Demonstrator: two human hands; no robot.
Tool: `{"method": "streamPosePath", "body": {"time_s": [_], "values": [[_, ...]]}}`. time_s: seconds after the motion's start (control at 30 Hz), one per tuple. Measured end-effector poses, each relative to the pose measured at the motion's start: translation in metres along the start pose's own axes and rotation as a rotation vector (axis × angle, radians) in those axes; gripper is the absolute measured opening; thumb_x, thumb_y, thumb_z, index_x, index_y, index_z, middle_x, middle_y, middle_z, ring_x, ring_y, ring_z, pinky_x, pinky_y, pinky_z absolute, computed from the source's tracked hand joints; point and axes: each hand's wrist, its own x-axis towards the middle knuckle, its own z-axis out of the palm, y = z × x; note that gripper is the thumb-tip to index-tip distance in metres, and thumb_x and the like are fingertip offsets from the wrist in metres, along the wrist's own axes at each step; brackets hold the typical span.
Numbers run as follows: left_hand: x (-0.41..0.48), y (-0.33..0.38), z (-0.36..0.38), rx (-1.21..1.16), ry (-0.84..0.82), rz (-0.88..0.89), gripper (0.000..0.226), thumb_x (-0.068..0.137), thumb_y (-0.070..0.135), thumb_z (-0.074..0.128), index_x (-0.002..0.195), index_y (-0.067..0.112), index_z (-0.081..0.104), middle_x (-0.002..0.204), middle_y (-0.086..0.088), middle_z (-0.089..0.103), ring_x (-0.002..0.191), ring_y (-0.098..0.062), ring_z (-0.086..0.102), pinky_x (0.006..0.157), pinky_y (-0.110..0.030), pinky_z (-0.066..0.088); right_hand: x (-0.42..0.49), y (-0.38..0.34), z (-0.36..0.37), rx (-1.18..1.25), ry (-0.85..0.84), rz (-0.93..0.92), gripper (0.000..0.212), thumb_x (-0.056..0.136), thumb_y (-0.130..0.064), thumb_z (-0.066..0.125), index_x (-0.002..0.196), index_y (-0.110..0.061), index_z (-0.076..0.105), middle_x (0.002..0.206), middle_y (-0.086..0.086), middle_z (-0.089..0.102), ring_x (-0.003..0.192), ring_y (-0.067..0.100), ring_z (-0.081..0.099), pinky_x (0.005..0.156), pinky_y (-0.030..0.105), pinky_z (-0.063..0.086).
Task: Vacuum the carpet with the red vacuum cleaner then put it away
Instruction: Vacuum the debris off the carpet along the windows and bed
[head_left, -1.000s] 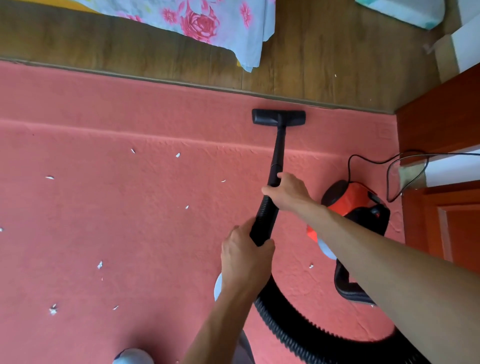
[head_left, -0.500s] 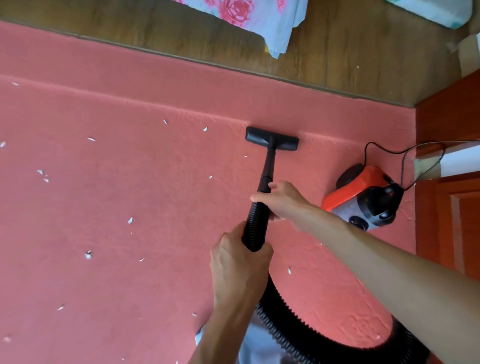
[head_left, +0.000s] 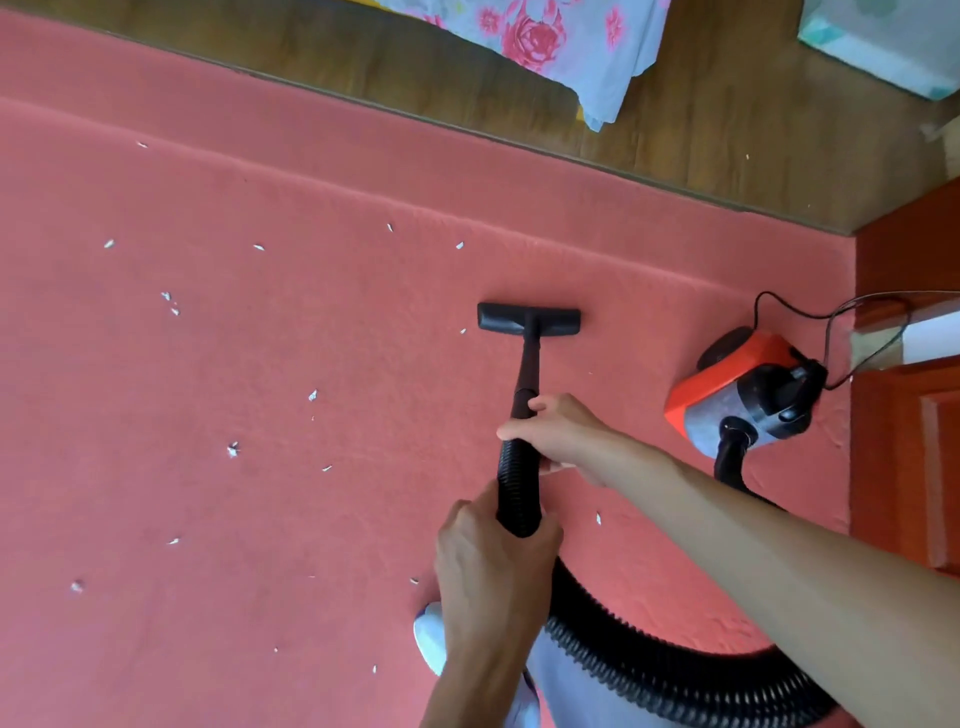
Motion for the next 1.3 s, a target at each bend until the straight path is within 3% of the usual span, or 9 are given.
{"method": "streamPosePath", "body": {"time_s": [0.1,0.23,0.43,0.57,0.67,0.87,0.97,1.1,1.3], "values": [[0.015,-0.01,0.019,-0.032,0.003,-0.002,0.006,0.08,0.025,0.064,0.084,0.021,0.063,0.067,0.0,0.055,0.062,-0.021,0.048,0.057,-0.03,0.037,0.017,0.002,0.0,0.021,0.064,-0.018,0.072,0.079,-0.017,0.075,0.144,-0.013,0.043,0.115,0.009,0.066,0.099,0.024,0.069,0.076,0.037,0.06],[0.029,-0.026,0.043,-0.033,0.008,-0.041,0.007,0.08,0.019,0.061,0.079,0.018,0.054,0.068,0.0,0.05,0.063,-0.022,0.045,0.059,-0.031,0.033,0.04,0.014,0.005,-0.09,0.103,-0.044,0.042,0.077,-0.021,0.074,0.115,-0.01,0.061,0.111,0.009,0.069,0.093,0.022,0.069,0.06,0.027,0.055],[0.011,-0.033,0.045,-0.065,0.03,-0.069,0.012,0.078,0.022,0.064,0.074,0.014,0.056,0.056,0.003,0.044,0.051,-0.014,0.036,0.049,-0.022,0.029,0.022,0.026,0.017,-0.488,0.194,-0.141,0.036,0.086,-0.031,0.062,0.112,-0.007,0.055,0.098,0.006,0.058,0.088,0.029,0.056,0.069,0.028,0.038],[-0.017,-0.024,0.029,-0.064,0.041,-0.065,0.017,0.077,0.034,0.068,0.07,0.027,0.055,0.061,0.004,0.051,0.052,-0.01,0.045,0.054,-0.022,0.034,-0.01,0.016,0.016,-0.585,0.208,-0.218,0.033,0.087,-0.031,0.06,0.107,-0.006,0.057,0.097,0.011,0.063,0.079,0.027,0.048,0.067,0.028,0.034],[-0.022,-0.021,0.023,-0.051,0.074,-0.037,0.014,0.074,0.042,0.068,0.076,0.032,0.059,0.064,0.002,0.054,0.055,-0.008,0.052,0.061,-0.024,0.043,-0.023,0.005,0.016,-0.645,0.177,-0.275,0.032,0.089,-0.031,0.057,0.106,-0.004,0.056,0.103,0.015,0.066,0.084,0.031,0.054,0.068,0.029,0.036],[0.015,-0.011,0.027,-0.139,0.118,-0.11,0.008,0.078,0.032,0.069,0.086,0.03,0.067,0.061,0.004,0.05,0.052,-0.009,0.046,0.051,-0.018,0.033,0.008,-0.023,0.021,-0.683,0.141,-0.332,0.033,0.089,-0.029,0.057,0.109,-0.003,0.055,0.107,0.017,0.065,0.096,0.035,0.061,0.069,0.029,0.037],[0.046,-0.005,0.032,-0.219,0.149,-0.122,0.008,0.078,0.024,0.068,0.078,0.016,0.065,0.055,0.004,0.046,0.048,-0.01,0.037,0.047,-0.019,0.032,0.035,-0.042,0.02,-0.668,0.137,-0.359,0.034,0.089,-0.028,0.06,0.11,-0.002,0.055,0.105,0.016,0.064,0.084,0.033,0.056,0.067,0.029,0.037],[0.081,-0.004,0.027,-0.175,0.285,-0.143,0.008,0.075,0.022,0.068,0.074,0.019,0.061,0.071,-0.004,0.055,0.055,-0.015,0.047,0.051,-0.022,0.032,0.066,-0.064,0.029,-0.501,0.132,-0.399,0.037,0.086,-0.033,0.063,0.107,-0.003,0.056,0.104,0.014,0.063,0.083,0.03,0.055,0.066,0.029,0.039],[0.101,-0.01,-0.013,-0.125,0.367,-0.059,0.017,0.079,0.019,0.073,0.094,0.026,0.074,0.08,-0.002,0.06,0.066,-0.009,0.057,0.053,-0.014,0.039,0.084,-0.078,0.054,-0.106,0.137,-0.315,0.032,0.089,-0.033,0.061,0.108,-0.007,0.059,0.106,0.009,0.063,0.093,0.026,0.058,0.075,0.032,0.047]]}}
